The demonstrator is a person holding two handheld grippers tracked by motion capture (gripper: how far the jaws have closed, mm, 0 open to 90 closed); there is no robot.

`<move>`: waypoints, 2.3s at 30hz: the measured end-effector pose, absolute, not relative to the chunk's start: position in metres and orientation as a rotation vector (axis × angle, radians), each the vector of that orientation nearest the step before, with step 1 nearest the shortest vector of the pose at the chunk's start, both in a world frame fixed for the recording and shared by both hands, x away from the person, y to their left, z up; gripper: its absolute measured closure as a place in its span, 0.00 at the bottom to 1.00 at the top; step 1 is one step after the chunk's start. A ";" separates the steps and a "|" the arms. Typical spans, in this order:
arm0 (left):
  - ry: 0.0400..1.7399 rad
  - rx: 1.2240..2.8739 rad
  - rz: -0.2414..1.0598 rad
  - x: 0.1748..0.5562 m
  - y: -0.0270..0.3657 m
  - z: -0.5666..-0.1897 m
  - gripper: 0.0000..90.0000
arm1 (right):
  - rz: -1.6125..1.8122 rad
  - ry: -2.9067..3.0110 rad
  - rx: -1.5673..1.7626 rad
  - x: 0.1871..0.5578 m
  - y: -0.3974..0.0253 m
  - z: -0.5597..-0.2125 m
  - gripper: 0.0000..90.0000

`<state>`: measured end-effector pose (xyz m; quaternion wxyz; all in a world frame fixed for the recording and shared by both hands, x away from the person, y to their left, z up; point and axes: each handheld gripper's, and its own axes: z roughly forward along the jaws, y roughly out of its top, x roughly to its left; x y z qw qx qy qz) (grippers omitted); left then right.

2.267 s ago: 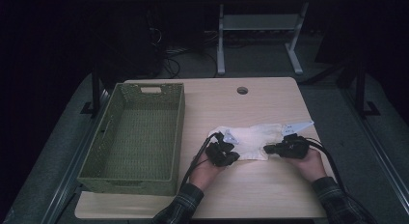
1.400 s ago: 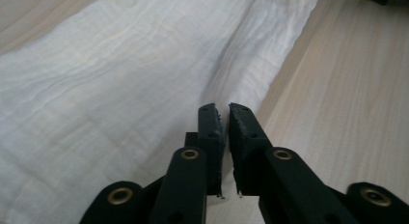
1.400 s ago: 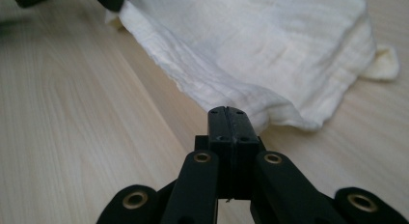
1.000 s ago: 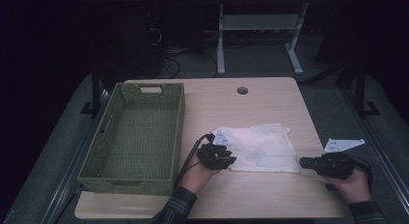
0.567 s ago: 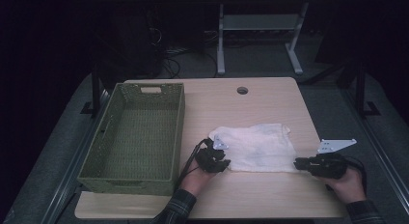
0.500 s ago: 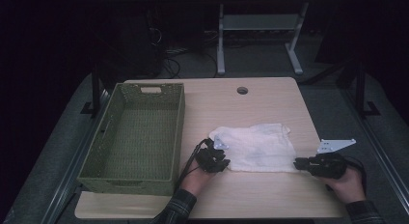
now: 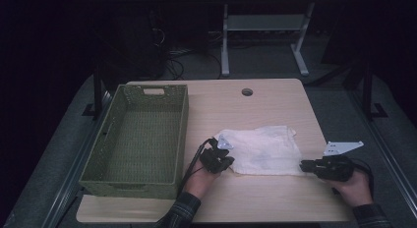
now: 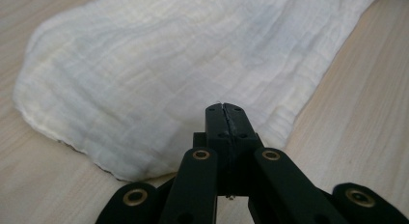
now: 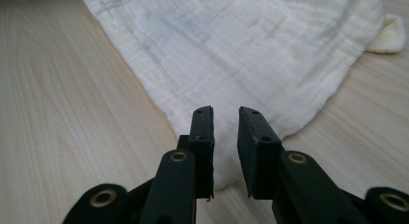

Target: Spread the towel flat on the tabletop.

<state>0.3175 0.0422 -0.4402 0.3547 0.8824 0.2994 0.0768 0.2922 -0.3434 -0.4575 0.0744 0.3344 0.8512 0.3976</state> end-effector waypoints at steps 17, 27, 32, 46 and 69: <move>0.748 2.275 0.276 0.369 0.006 -0.451 1.00 | 1.198 2.536 1.008 0.293 -0.345 -0.457 0.84; 0.741 2.290 0.296 0.331 0.028 -0.436 0.82 | 1.201 2.543 1.008 0.292 -0.345 -0.457 0.81; 0.814 2.284 0.318 0.317 0.042 -0.442 0.71 | 1.195 2.547 1.005 0.291 -0.345 -0.457 0.81; 0.814 2.307 0.242 0.325 0.038 -0.438 1.00 | 1.195 2.545 1.002 0.292 -0.345 -0.457 0.81; 0.744 2.280 0.301 0.391 -0.015 -0.450 0.87 | 1.201 2.526 1.013 0.292 -0.349 -0.458 0.81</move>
